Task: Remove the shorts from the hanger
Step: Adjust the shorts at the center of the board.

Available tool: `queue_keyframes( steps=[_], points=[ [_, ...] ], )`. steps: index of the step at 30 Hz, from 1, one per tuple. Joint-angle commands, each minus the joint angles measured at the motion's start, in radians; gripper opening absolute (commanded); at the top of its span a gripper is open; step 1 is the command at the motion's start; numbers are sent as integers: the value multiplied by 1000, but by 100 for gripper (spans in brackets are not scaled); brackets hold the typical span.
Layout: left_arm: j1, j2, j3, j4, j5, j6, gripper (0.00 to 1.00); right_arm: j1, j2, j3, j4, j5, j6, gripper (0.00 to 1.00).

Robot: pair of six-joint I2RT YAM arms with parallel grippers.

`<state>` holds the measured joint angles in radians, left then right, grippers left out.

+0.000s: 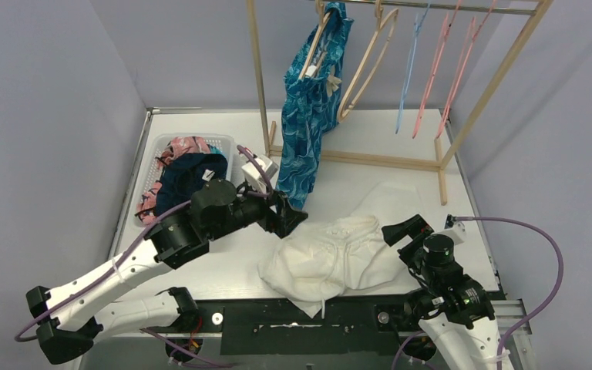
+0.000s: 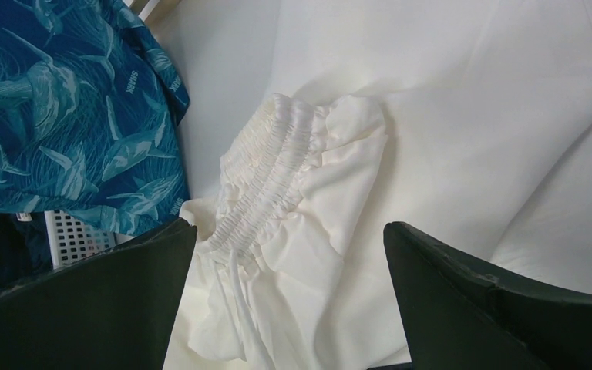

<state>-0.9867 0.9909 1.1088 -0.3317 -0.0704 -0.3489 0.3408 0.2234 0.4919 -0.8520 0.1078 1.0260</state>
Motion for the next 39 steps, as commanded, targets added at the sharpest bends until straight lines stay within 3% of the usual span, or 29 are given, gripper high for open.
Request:
queue_keyframes(
  steps=[1, 4, 7, 10, 16, 22, 28, 34, 39],
  points=[
    [-3, -14, -156, 155, 228, -115, 76, -2, 6, -12, -10, 27, 89, 98],
    [-5, 25, -204, 202, 272, -113, 79, -3, -1, -58, 52, 5, 110, 98],
    [-5, 111, -163, 143, 282, -58, 80, -2, 12, -86, 121, 11, 140, 98],
    [-6, 197, -104, 97, 287, -9, 80, -2, 52, -101, 155, 88, 197, 98],
    [-12, 353, -74, 179, 306, -3, 81, -3, 207, -94, 205, 244, 266, 97],
    [-14, 518, -13, 224, 302, 79, 82, -4, 314, -73, 240, 224, 199, 98],
    [-3, 711, 64, 299, 381, 218, 82, -6, 309, -101, 215, 246, 239, 98],
    [23, 888, 189, 246, 384, 288, 82, -6, 235, -186, 319, 116, 295, 97],
    [29, 1012, 216, 191, 432, 278, 82, -7, 235, -223, 352, 120, 313, 97]
  ],
)
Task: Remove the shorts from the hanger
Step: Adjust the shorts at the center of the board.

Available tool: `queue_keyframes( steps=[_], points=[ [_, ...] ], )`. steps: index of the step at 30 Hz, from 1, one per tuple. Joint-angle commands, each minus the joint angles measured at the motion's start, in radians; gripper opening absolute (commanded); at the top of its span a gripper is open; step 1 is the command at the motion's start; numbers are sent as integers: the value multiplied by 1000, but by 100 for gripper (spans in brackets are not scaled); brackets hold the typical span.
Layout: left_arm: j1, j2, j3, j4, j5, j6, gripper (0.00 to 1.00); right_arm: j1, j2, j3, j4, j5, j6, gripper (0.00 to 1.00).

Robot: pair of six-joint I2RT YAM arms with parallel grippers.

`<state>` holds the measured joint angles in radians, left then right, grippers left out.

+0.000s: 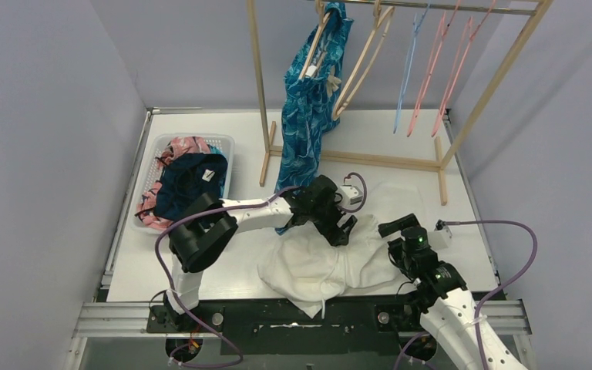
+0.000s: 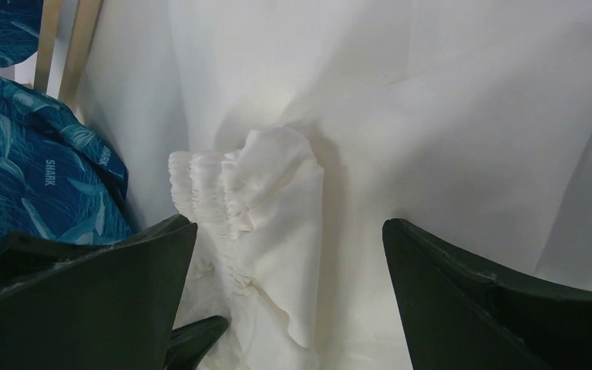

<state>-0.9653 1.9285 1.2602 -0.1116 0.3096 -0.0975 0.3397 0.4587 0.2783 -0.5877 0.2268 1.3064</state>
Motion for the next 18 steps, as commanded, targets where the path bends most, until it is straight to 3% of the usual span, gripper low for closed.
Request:
queue_keyframes(
  steps=[1, 4, 7, 9, 14, 18],
  points=[
    [8, 99, 79, -55, 40, 14, 82, -6, 7, -7, 91, 5, 29, 97],
    [8, 138, 110, -126, -62, -68, 82, -6, 33, 11, 94, 9, 7, 97],
    [8, 115, 69, -103, -52, -109, 77, -7, 59, 20, 95, 14, -1, 97],
    [9, 89, 40, -78, -4, -119, 59, -8, 73, 14, 98, 11, 5, 97],
    [14, 54, 84, -166, 12, -145, 0, -7, 81, -6, 116, -30, 17, 97],
    [5, -39, 153, -258, -47, -132, 0, -7, 91, 1, 119, -76, 12, 98]
  ],
)
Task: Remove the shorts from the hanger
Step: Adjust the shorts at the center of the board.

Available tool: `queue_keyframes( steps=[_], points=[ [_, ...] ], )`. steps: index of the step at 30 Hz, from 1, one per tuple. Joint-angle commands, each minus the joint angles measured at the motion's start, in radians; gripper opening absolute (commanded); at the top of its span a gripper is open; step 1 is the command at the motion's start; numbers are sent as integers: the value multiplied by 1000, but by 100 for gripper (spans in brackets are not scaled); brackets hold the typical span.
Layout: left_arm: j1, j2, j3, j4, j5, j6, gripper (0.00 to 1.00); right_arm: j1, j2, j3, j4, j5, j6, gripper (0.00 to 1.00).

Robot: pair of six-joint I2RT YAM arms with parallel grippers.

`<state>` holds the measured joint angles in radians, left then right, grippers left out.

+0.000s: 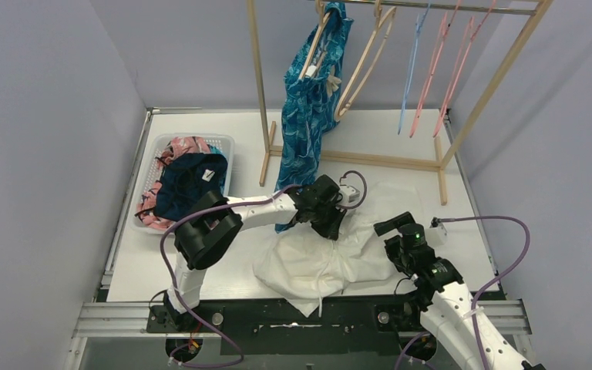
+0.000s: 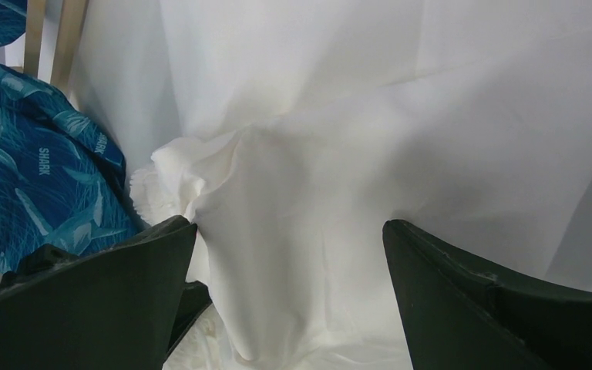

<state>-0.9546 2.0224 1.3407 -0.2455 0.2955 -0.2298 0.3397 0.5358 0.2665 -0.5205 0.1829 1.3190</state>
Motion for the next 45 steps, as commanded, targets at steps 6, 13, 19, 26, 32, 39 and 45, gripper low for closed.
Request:
queue_keyframes(
  steps=[6, 13, 19, 26, 32, 39, 45],
  points=[
    [-11, -366, 101, -174, -205, 37, 0, -8, 28, 31, 22, -59, 20, 98],
    [-23, -520, 1, -186, -284, 65, 0, -7, -15, 80, 33, -142, 4, 100],
    [-159, -391, -80, -195, -196, -1, 16, -8, -71, 94, -20, -91, 5, 100],
    [-156, -408, -272, 4, -251, -85, 58, -8, -137, 100, 7, -94, 51, 99],
    [-125, -496, -397, 109, -192, -100, 73, -8, -151, 83, -103, -53, 103, 99],
    [-150, -389, -413, 126, -107, -110, 79, -8, -171, 7, -53, -130, 166, 98],
    [-181, -310, -452, 112, -206, -135, 80, -8, -160, -8, -76, -144, 190, 98]
  ],
)
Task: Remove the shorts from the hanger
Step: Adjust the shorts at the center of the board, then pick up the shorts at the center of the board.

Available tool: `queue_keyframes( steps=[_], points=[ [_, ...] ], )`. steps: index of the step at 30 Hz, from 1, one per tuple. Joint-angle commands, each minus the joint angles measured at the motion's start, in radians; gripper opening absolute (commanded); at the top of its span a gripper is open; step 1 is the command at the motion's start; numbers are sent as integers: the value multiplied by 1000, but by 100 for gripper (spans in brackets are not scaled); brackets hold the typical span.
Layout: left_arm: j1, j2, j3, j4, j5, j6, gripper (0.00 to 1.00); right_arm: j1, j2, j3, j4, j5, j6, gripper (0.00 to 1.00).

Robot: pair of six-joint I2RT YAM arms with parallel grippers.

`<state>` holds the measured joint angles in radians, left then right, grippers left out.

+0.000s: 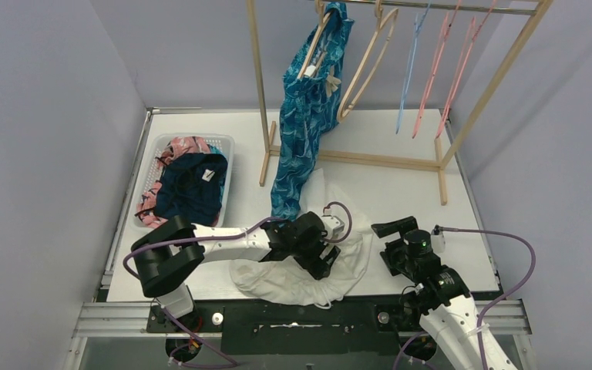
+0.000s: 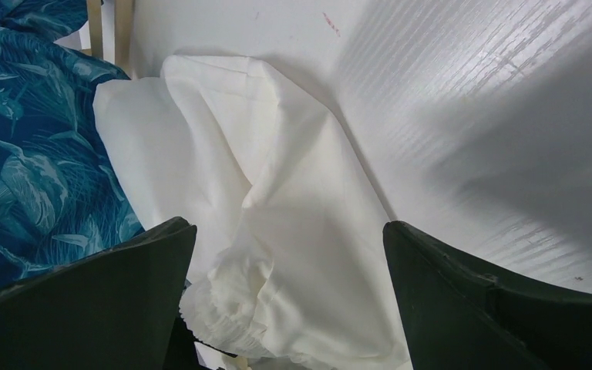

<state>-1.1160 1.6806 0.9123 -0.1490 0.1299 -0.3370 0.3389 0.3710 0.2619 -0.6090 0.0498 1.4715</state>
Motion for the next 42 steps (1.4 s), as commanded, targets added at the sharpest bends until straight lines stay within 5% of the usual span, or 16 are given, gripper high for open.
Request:
queue_keyframes(
  steps=[1, 3, 6, 8, 17, 26, 34, 36, 42],
  points=[
    [-22, 35, -24, 12, -54, -33, 78, -7, 4, -4, 6, -14, 42, 98],
    [-25, 28, -26, 11, -89, -46, 59, -7, 0, -3, -4, -16, 47, 98],
    [-27, -22, -45, 39, -125, -57, 16, -7, -6, -3, -21, -2, 61, 97],
    [-27, -90, -65, 64, -161, -69, 0, -7, -5, 2, -27, 14, 63, 96],
    [6, -511, -140, -5, -349, -70, 0, -6, 20, 0, 11, 32, 53, 96],
    [237, -821, -138, -215, -514, -85, 0, -8, 41, -38, 56, 19, 42, 96],
    [291, -873, -31, -332, -625, -54, 0, -10, 81, -46, 114, 14, 47, 96],
    [291, -891, -26, -344, -686, -141, 0, -9, 85, -50, 114, 13, 43, 96],
    [290, -914, -73, -215, -571, -210, 0, -9, 84, -69, 143, 12, 45, 96]
  ],
)
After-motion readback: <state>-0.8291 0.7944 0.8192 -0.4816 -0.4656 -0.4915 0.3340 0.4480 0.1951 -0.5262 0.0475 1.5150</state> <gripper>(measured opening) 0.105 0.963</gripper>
